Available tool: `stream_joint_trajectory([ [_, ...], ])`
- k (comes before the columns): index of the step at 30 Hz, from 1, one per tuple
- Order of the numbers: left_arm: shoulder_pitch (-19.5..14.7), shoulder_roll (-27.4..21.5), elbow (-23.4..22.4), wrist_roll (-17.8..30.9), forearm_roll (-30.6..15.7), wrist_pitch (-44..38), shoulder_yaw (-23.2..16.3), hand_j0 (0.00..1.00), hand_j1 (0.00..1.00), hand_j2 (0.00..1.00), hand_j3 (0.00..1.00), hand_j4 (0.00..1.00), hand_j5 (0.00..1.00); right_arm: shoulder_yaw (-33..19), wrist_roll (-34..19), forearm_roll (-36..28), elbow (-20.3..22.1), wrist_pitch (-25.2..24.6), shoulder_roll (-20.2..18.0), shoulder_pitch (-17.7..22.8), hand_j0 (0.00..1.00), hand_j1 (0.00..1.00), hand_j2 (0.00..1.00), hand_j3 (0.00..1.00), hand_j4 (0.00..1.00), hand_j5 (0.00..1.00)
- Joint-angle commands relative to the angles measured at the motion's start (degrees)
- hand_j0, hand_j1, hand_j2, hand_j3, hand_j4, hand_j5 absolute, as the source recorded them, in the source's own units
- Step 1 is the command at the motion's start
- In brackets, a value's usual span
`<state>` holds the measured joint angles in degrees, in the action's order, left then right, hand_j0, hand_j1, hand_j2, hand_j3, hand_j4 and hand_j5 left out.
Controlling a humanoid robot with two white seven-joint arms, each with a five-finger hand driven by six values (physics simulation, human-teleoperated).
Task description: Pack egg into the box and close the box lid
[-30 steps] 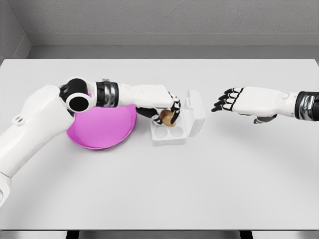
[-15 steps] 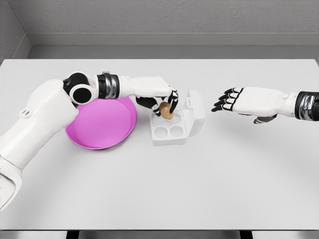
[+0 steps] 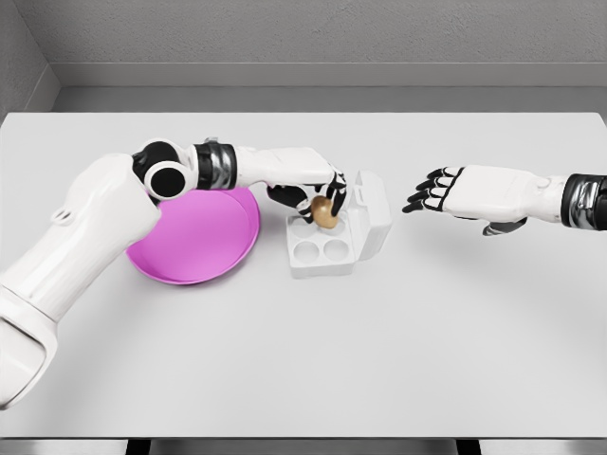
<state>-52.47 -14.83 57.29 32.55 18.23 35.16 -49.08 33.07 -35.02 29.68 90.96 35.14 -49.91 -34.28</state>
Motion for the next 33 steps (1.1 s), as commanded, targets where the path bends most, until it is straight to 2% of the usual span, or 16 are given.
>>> stream_joint_trajectory([
  [1,0.00,0.07,0.02,-0.03,-0.39,-0.16,0.04,0.42,0.42,0.42,0.42,0.42,0.42,-0.02,0.02,-0.24,0.01,-0.14,-0.02,0.00,1.00,1.00,1.00,1.00,1.00,1.00],
  [6,0.00,0.07,0.02,-0.03,-0.48,-0.16,0.04,0.55,0.55,0.55,0.55,0.55,0.55,0.06,0.02,-0.24,0.01,-0.14,-0.10,0.00,1.00,1.00,1.00,1.00,1.00,1.00],
  [11,0.09,0.15,0.02,-0.03,-0.48,-0.16,-0.05,0.58,0.58,0.58,0.58,0.58,0.58,0.06,0.02,-0.24,0.01,-0.14,-0.10,0.00,1.00,1.00,1.00,1.00,1.00,1.00],
  [17,0.09,-0.11,0.02,-0.12,-0.56,-0.16,0.04,0.70,0.70,0.70,0.70,0.70,0.70,0.06,0.02,-0.24,0.01,-0.14,-0.10,0.00,1.00,1.00,1.00,1.00,1.00,1.00],
  [22,0.09,-0.11,0.02,-0.12,-0.56,-0.16,0.04,0.76,0.76,0.76,0.76,0.76,0.76,0.06,0.02,-0.24,0.01,-0.14,-0.10,0.00,1.00,1.00,1.00,1.00,1.00,1.00],
  [24,0.09,-0.55,-0.16,-0.29,-1.09,-0.16,0.13,0.86,0.86,0.86,0.86,0.86,0.86,0.06,0.02,-0.33,0.01,-0.14,-0.10,0.00,1.00,1.00,1.00,1.00,1.00,1.00],
  [25,0.18,-0.72,-0.16,-0.47,-1.18,-0.16,0.13,0.87,0.87,0.87,0.87,0.87,0.87,0.06,0.02,-0.24,0.01,-0.14,-0.10,0.00,1.00,1.00,1.00,1.00,1.00,1.00],
  [33,0.18,-2.48,-1.39,-0.56,-1.18,-0.16,0.65,0.86,0.86,0.86,0.86,0.86,0.86,-0.02,0.02,-0.24,0.71,-0.14,-0.02,0.00,1.00,1.00,1.00,1.00,1.00,1.00],
])
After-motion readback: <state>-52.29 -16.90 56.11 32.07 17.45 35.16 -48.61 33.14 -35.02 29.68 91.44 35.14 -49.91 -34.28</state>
